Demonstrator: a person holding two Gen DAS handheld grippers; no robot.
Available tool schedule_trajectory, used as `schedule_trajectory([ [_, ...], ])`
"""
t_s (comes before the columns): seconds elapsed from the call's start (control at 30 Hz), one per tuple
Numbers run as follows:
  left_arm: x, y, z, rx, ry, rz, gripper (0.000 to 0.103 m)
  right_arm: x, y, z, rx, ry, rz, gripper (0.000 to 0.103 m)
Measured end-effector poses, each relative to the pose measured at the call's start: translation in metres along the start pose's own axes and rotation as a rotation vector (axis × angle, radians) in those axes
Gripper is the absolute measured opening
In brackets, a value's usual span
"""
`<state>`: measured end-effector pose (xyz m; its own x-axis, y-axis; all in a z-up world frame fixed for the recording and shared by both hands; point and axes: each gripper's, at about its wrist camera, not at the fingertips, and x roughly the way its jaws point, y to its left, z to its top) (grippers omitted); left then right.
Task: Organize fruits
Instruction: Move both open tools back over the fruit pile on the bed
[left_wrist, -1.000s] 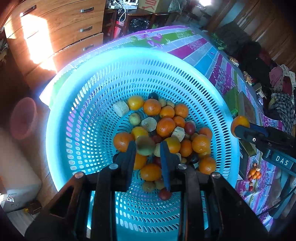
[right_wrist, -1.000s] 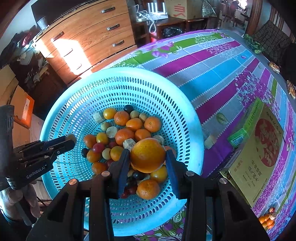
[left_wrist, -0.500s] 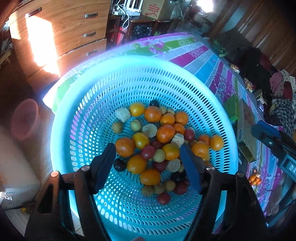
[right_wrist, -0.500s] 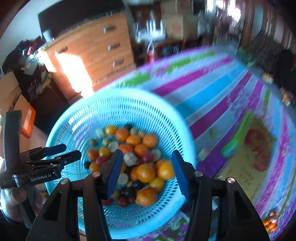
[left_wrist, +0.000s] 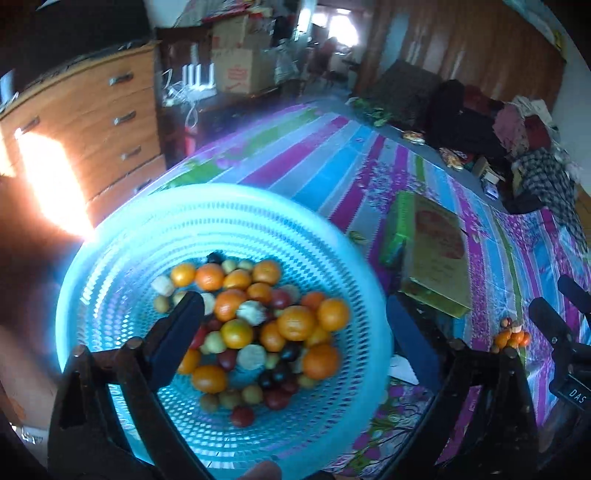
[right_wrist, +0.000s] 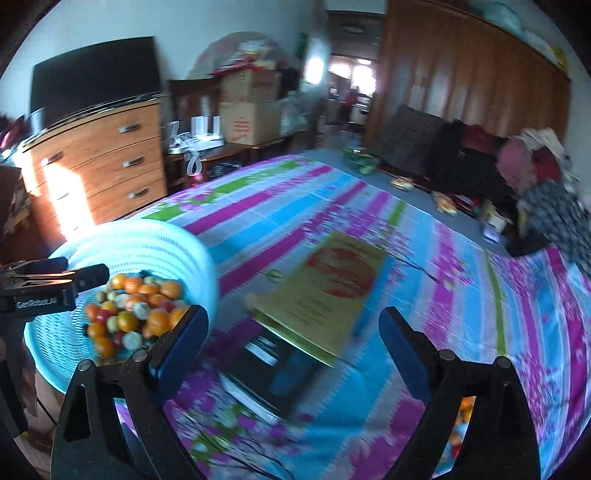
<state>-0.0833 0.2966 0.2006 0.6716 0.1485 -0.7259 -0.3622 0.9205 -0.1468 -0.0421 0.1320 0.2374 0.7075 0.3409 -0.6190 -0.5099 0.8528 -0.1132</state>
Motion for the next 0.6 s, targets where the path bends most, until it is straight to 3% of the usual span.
schedule_trajectory([
  [0.4, -0.002, -0.108, -0.015, 0.192, 0.011, -0.115, 0.103, -0.036, -0.085, -0.042, 0.106, 0.012, -0.095, 0.095],
  [0.6, -0.001, -0.135, -0.023, 0.19, -0.006, -0.136, 0.103, -0.046, -0.116, -0.062, 0.164, 0.018, -0.11, 0.096],
])
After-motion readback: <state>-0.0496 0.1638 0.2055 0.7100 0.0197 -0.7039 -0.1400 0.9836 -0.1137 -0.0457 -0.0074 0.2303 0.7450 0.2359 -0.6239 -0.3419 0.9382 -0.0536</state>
